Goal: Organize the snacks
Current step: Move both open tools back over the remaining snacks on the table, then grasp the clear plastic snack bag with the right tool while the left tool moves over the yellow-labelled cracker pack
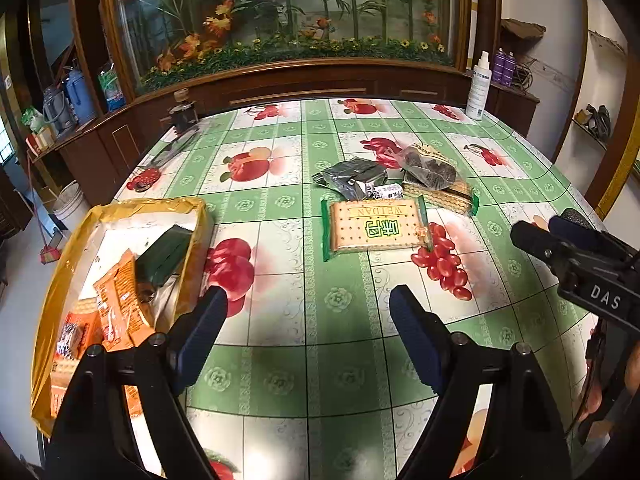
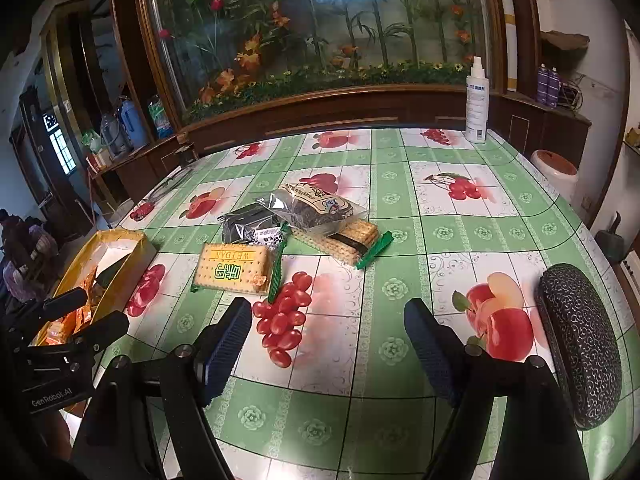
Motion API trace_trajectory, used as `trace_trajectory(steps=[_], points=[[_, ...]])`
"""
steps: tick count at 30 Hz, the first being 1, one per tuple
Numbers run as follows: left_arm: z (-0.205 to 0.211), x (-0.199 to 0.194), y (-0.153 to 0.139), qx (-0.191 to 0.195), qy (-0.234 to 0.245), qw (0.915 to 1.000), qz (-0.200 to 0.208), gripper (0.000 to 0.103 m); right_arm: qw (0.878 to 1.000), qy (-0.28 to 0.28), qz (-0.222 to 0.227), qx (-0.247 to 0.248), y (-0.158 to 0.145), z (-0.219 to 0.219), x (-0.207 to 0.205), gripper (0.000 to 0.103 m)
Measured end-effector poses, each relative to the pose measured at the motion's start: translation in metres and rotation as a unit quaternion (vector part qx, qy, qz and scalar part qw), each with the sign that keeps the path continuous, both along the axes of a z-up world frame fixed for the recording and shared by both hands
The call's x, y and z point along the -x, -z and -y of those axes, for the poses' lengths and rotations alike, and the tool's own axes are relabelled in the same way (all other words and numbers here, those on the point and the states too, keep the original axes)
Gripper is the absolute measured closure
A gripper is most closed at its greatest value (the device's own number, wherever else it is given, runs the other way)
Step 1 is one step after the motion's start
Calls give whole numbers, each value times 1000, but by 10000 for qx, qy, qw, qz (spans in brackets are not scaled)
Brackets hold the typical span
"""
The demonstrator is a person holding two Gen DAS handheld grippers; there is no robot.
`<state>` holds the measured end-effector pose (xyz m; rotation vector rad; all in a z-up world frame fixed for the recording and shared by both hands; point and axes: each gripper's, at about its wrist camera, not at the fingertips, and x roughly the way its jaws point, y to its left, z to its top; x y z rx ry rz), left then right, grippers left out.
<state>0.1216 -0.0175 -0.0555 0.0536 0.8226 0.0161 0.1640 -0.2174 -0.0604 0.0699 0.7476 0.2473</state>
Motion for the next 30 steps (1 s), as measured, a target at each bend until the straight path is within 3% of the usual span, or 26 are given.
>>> trace_trajectory(steps=[10, 18, 26, 30], points=[[5, -32, 12, 79, 364, 9989, -276, 20, 9984, -539, 143, 2, -8, -21, -51, 22], [11, -55, 25, 126, 869, 9951, -446, 20, 9925, -1160, 117, 356, 1, -47, -87, 22], [22, -83, 37, -342, 1295, 9898, -476, 20, 9919, -1191, 22, 452, 12, -49, -115, 22], [35, -90, 33, -734, 1883, 9789, -302, 20, 9912, -1258, -27, 407, 17, -48, -123, 22]])
